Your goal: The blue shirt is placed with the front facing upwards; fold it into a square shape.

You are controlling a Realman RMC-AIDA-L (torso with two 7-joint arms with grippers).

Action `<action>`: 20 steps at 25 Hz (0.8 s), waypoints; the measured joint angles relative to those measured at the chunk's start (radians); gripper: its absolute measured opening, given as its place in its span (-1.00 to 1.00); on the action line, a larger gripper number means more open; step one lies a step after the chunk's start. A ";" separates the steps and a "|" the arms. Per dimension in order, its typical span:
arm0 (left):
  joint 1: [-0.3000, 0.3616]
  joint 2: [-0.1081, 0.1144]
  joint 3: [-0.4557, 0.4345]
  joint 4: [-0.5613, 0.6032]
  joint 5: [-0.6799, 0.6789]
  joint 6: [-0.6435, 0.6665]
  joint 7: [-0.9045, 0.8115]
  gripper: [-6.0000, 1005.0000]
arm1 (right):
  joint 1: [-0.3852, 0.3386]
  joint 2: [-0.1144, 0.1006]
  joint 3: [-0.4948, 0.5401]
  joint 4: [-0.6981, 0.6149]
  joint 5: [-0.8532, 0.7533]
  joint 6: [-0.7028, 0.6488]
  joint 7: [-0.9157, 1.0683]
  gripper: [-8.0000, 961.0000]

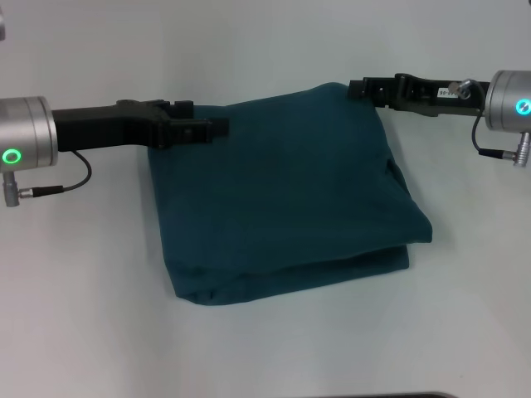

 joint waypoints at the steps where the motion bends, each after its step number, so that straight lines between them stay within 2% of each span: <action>1: 0.000 0.000 0.000 0.000 0.000 0.000 0.000 0.80 | 0.000 0.000 -0.001 -0.003 0.008 -0.003 0.000 0.37; 10: 0.001 0.000 -0.003 0.003 0.001 0.000 0.000 0.80 | 0.004 0.003 -0.006 -0.006 0.021 -0.005 -0.003 0.14; 13: 0.001 0.000 -0.004 0.003 0.001 0.001 0.000 0.80 | 0.005 0.003 -0.006 -0.006 0.022 -0.002 -0.015 -0.30; 19: 0.005 0.000 -0.002 0.003 0.002 0.002 0.000 0.80 | 0.007 0.002 -0.005 0.005 0.032 0.019 -0.017 -0.78; 20: 0.005 0.000 -0.002 0.003 0.002 0.002 0.000 0.80 | 0.008 0.002 -0.005 0.010 0.036 0.029 -0.017 -0.80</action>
